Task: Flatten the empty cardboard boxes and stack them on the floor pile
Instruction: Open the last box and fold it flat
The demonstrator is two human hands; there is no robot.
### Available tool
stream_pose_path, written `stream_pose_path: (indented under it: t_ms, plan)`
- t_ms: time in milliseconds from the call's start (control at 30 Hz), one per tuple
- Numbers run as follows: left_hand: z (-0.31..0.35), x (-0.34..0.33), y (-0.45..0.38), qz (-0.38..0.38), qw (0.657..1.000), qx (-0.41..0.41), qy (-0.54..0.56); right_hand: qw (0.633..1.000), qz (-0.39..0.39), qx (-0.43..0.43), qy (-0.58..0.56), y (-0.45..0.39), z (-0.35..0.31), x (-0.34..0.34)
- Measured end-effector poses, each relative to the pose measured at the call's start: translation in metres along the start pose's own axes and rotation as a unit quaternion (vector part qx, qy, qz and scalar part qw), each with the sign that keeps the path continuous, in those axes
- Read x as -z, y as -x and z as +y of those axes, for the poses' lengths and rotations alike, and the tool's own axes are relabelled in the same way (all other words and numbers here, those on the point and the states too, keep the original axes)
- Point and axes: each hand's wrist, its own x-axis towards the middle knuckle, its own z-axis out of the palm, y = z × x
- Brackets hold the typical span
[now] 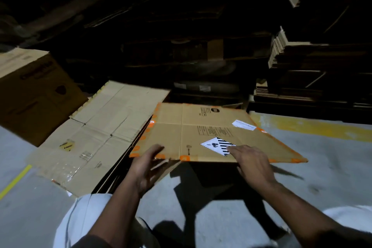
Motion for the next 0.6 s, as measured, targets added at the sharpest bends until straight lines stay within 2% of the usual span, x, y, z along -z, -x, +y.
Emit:
stream_pose_path:
  t_ms: [67,100,167,233,333,400,433,467,533,600]
  plan:
    - [0.005,-0.002,0.002,0.097,0.989,-0.115,0.001,0.999,0.03,-0.015,-0.006,0.002,-0.001,0.013]
    - [0.008,-0.005,0.009,0.161,0.97,-0.175,-0.043,0.999,0.047,-0.018,-0.01,0.003,-0.004,0.018]
    - [0.01,-0.012,0.032,0.269,0.903,-0.308,-0.133,0.996,0.081,-0.021,-0.01,0.004,-0.01,0.028]
    - [0.011,-0.017,0.052,0.305,0.813,-0.435,-0.237,0.994,0.108,-0.022,-0.002,0.003,-0.016,0.034]
    - [0.003,-0.025,0.058,0.224,0.657,-0.566,-0.444,0.99,0.135,-0.028,0.012,0.002,-0.018,0.04]
    - [-0.002,-0.037,0.057,0.159,0.535,-0.599,-0.574,0.988,0.15,-0.028,0.02,0.001,-0.021,0.045]
    - [0.0,-0.044,0.059,0.141,0.495,-0.597,-0.615,0.987,0.157,-0.027,0.025,0.001,-0.023,0.047]
    - [0.003,-0.05,0.058,0.127,0.479,-0.593,-0.634,0.986,0.162,-0.026,0.029,0.001,-0.025,0.049]
    - [0.021,-0.057,0.051,0.113,0.487,-0.567,-0.655,0.985,0.169,-0.023,0.035,0.001,-0.027,0.054]
    - [0.044,-0.061,0.042,0.104,0.45,-0.543,-0.702,0.984,0.174,-0.019,0.042,0.0,-0.027,0.061]
